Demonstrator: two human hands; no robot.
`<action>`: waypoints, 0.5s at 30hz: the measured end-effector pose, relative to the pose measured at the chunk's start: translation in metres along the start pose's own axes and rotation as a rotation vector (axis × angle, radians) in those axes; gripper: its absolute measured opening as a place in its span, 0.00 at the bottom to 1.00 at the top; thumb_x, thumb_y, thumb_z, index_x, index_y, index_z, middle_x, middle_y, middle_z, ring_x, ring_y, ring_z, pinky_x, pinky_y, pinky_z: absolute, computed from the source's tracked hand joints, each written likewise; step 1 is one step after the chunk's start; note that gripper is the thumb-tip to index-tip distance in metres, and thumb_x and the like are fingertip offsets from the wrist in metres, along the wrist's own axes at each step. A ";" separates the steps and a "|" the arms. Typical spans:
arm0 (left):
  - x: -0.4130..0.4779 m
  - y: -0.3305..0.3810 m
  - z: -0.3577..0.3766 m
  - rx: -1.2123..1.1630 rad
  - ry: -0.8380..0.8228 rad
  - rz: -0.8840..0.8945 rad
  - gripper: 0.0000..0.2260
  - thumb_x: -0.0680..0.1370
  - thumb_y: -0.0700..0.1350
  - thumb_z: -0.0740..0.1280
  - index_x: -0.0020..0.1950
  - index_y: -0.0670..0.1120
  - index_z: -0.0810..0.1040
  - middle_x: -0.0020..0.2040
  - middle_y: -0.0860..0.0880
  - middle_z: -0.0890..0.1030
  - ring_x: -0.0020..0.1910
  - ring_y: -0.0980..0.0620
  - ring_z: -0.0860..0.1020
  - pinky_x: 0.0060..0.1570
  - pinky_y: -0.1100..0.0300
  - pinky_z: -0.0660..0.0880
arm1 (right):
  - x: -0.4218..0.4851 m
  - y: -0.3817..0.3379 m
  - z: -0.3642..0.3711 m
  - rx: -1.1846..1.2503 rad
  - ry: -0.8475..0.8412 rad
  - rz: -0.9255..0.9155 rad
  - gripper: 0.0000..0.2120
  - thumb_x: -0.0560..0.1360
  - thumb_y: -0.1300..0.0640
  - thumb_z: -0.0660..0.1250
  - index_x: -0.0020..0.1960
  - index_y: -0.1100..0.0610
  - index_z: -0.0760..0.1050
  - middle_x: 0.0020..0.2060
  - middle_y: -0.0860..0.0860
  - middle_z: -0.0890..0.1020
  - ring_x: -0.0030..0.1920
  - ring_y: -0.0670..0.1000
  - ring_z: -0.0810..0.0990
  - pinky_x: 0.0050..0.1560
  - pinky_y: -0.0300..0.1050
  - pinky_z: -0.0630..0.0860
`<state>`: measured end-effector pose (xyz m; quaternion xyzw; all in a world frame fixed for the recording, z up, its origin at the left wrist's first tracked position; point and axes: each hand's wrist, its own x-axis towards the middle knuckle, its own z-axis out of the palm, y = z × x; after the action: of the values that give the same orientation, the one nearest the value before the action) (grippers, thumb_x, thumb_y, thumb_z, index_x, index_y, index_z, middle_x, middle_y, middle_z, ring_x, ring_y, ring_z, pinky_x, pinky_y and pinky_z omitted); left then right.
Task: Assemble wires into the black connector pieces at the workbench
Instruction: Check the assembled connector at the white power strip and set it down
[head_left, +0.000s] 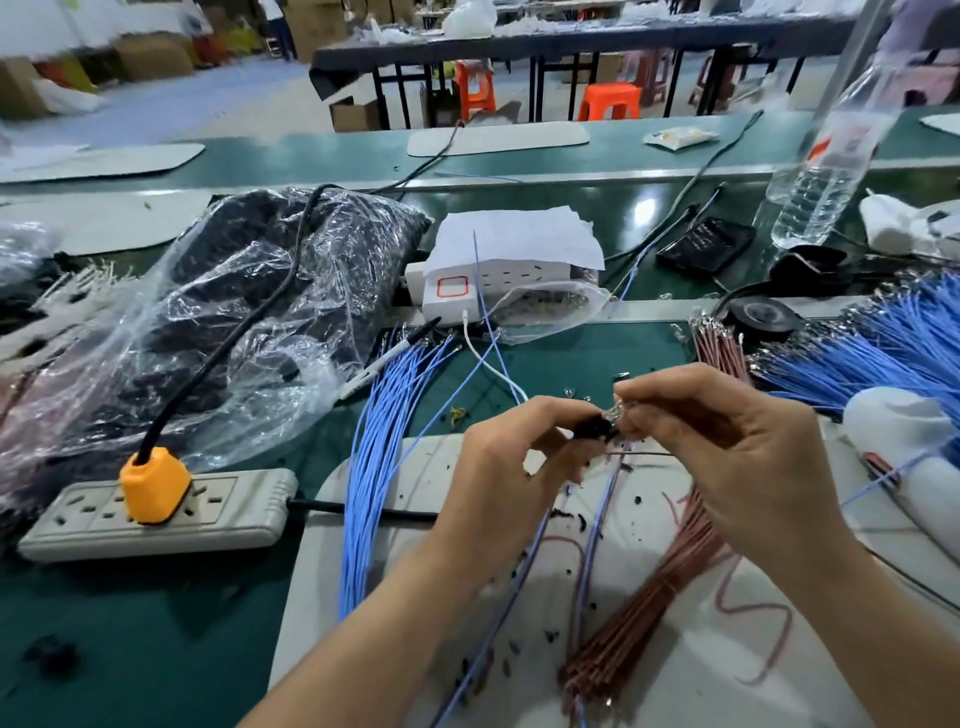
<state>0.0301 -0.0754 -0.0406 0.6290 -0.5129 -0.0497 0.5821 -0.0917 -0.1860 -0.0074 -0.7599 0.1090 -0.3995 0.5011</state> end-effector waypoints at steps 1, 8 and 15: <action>0.000 -0.001 0.000 0.019 0.001 0.008 0.08 0.73 0.37 0.70 0.52 0.41 0.81 0.42 0.51 0.82 0.33 0.52 0.79 0.39 0.56 0.78 | 0.000 0.000 0.000 -0.017 -0.005 -0.016 0.09 0.68 0.60 0.70 0.47 0.50 0.81 0.40 0.44 0.84 0.41 0.45 0.83 0.47 0.33 0.77; 0.002 -0.001 -0.002 0.101 0.011 0.088 0.08 0.73 0.39 0.71 0.52 0.41 0.82 0.42 0.50 0.82 0.32 0.56 0.73 0.39 0.68 0.72 | 0.003 -0.003 -0.002 -0.040 -0.036 -0.034 0.09 0.68 0.60 0.70 0.47 0.50 0.81 0.41 0.45 0.84 0.41 0.47 0.83 0.48 0.36 0.78; 0.003 0.003 -0.004 0.175 0.059 0.135 0.09 0.73 0.43 0.71 0.50 0.41 0.82 0.40 0.57 0.77 0.38 0.57 0.68 0.42 0.68 0.68 | 0.001 -0.003 0.001 0.042 -0.029 0.055 0.08 0.67 0.62 0.69 0.46 0.54 0.81 0.37 0.47 0.84 0.36 0.43 0.82 0.43 0.29 0.76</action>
<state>0.0322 -0.0744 -0.0351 0.6425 -0.5393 0.0532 0.5417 -0.0912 -0.1847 -0.0045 -0.7517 0.1140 -0.3766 0.5293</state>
